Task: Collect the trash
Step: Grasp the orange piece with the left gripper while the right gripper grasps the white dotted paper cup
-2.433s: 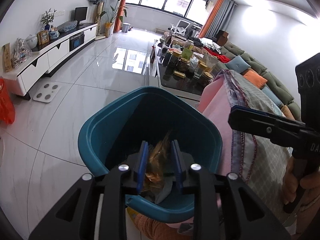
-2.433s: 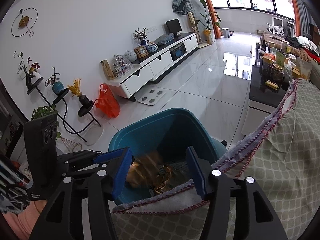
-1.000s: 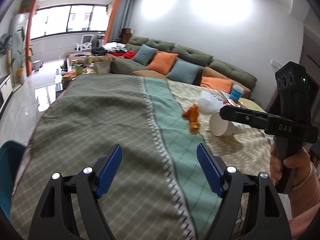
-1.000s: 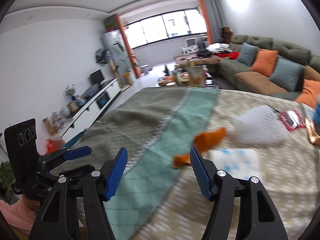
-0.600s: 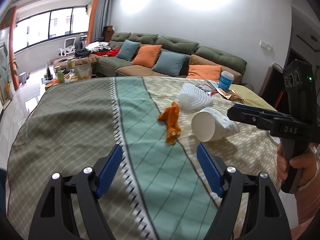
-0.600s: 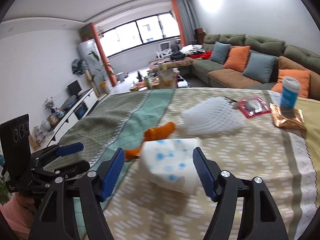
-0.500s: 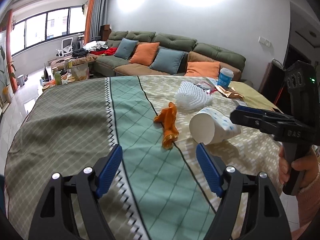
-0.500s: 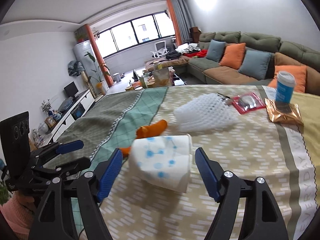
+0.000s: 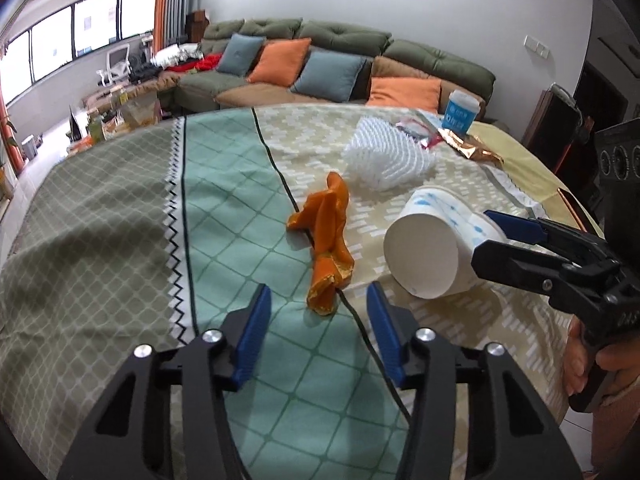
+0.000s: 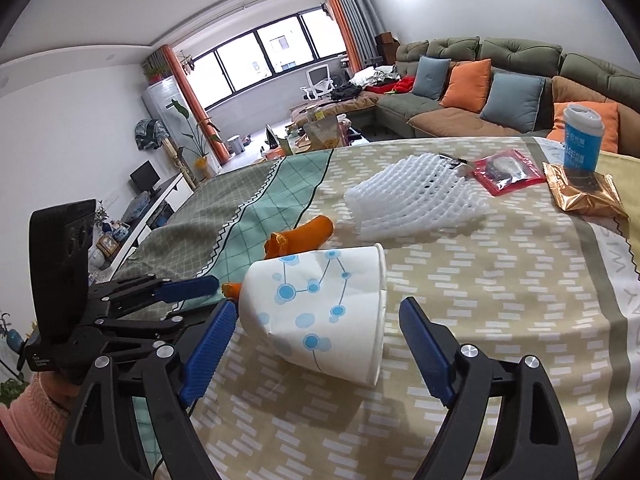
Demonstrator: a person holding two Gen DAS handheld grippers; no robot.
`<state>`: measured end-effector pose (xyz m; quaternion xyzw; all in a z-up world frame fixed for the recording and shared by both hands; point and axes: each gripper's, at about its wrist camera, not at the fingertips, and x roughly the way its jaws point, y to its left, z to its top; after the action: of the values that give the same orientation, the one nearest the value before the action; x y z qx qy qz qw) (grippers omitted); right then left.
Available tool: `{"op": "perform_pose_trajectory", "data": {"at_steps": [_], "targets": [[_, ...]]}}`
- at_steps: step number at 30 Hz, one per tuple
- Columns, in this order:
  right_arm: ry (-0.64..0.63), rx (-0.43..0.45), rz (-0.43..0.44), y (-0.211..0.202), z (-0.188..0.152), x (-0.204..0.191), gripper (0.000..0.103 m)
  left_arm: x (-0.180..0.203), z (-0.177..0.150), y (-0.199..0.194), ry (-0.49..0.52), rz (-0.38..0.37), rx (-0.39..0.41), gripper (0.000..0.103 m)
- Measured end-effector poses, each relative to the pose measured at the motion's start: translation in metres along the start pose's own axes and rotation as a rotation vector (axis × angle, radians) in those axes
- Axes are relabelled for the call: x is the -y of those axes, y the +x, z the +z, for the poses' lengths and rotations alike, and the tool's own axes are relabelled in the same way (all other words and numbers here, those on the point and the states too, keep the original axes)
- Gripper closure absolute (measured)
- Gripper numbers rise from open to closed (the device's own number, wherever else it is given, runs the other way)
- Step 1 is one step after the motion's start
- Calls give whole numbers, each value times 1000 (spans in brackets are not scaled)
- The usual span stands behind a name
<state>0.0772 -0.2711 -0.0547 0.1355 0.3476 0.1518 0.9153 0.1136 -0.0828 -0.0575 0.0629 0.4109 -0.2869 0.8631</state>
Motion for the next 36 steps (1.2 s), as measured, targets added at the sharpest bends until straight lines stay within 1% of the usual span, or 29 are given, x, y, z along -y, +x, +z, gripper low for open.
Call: {"op": "perform_pose_trajectory", "data": {"at_steps": [2,5,9,10,11,14,15,18,19,26,27,29,31,33,36], "targets": [[8,-2,9,2,1,-1,20,-1,2,6,-6,-2,-21,59],[14,-10,10,5,1,0,20,0,4,7,-2,-12,-24,60],[23,-13,13,7,2,1,20,-1,7,13,0,-34,-38,75],[23,-13,12,6,2,1,20,-1,7,13,-2,-40,-38,78],[22,-14,12,7,2,1,20,-2,8,13,-5,-50,-39,83],[23,-14,11,7,2,1,21,-1,8,14,-7,-66,-38,86],[22,-15,12,7,2,1,23,-1,8,13,-5,-69,-36,87],[23,-18,16,7,2,2,30,1,6,11,-6,-71,-30,88],[22,-18,17,6,2,2,31,1,5,9,-8,-72,-25,88],[16,-1,15,-1,1,2,32,-4,-5,-10,-32,-76,25,89],[17,2,18,-2,1,2,35,-5,-7,-13,-35,-74,30,89],[16,3,30,-5,2,0,46,-7,-9,-18,-39,-69,41,89],[9,4,29,-6,2,0,46,-10,-12,-26,-51,-71,54,89],[6,3,33,-7,2,-2,50,-14,-16,-33,-63,-66,66,89],[3,5,46,-8,2,-5,51,-21,-22,-44,-80,-54,85,89]]}}
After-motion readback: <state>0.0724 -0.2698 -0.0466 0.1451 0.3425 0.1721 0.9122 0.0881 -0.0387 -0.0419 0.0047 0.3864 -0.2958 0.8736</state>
